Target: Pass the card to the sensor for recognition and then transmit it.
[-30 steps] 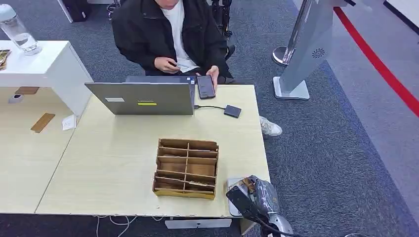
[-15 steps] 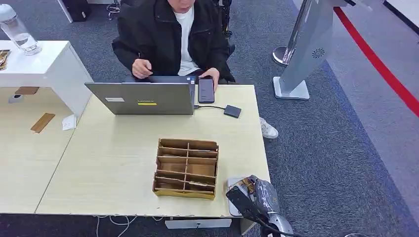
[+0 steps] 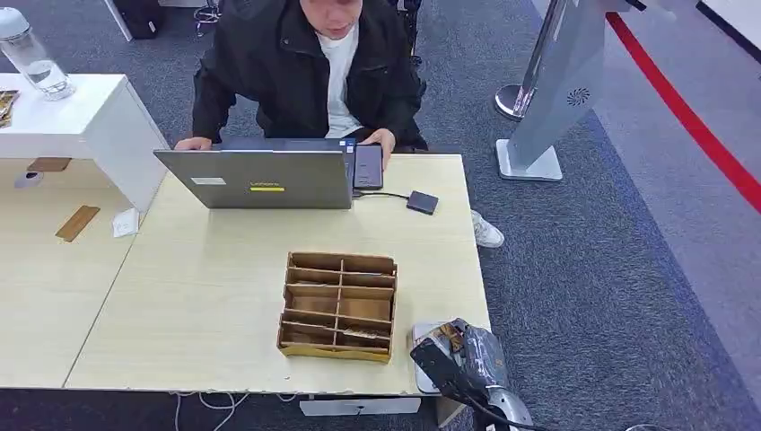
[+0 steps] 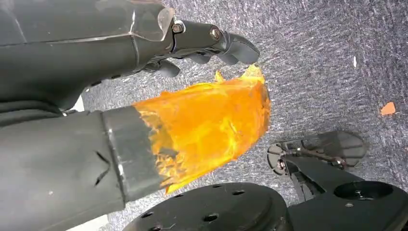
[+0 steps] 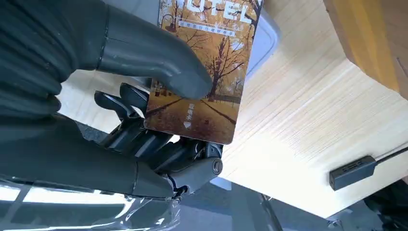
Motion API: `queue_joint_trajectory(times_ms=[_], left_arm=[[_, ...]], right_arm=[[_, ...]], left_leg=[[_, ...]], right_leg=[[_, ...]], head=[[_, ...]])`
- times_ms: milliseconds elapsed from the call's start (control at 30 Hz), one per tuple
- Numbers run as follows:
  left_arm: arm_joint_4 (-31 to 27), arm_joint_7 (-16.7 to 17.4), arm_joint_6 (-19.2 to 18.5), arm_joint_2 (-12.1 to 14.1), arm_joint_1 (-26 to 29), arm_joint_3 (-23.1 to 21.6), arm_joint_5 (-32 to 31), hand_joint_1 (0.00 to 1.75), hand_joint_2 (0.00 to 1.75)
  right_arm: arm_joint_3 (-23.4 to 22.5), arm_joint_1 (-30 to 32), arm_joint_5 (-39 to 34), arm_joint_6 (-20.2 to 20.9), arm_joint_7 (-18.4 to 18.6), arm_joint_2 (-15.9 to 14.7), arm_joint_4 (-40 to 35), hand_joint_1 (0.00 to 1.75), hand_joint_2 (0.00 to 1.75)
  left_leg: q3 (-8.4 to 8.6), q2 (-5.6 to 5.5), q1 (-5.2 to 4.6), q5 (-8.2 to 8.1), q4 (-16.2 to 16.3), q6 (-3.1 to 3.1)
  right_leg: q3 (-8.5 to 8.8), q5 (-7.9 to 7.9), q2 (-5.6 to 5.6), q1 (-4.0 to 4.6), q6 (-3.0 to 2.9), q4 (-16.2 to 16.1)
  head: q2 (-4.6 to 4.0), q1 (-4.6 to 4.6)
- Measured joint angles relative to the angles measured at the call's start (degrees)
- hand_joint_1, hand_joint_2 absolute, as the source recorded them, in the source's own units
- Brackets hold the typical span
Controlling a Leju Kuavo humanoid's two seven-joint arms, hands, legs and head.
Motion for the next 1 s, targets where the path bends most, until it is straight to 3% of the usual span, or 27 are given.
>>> queue_joint_trajectory(times_ms=[1000], left_arm=[[0.0,-0.1,0.0,0.0,0.0,0.0,-0.1,0.0,0.0]], right_arm=[[0.2,0.8,1.0,-0.4,-0.5,0.0,-3.1,1.75,1.75]], left_leg=[[-0.02,0.0,0.0,0.0,0.0,0.0]], right_leg=[[-0.02,0.0,0.0,0.0,0.0,0.0]], head=[[0.0,0.0]])
